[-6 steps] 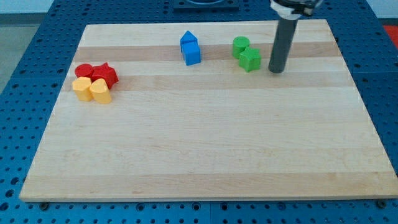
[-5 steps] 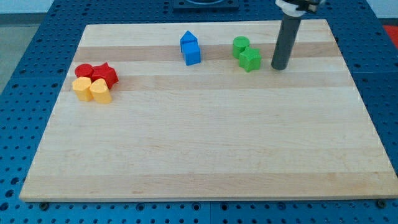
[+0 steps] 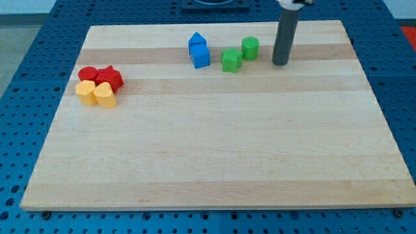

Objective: Push the green circle into the blue blocks

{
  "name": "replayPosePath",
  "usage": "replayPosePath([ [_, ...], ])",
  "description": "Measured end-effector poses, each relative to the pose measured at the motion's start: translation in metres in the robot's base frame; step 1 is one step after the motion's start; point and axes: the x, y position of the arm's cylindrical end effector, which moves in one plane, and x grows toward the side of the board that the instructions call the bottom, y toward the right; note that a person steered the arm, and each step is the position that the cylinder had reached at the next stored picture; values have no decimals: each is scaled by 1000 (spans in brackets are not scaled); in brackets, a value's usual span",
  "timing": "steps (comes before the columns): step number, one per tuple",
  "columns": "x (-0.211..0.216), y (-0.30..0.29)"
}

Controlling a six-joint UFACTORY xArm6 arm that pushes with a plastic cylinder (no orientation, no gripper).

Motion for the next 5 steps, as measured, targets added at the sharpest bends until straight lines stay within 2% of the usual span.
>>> replayPosePath([
  [1,-23,-4],
  [4,-24,-103],
  [5,-24,-94],
])
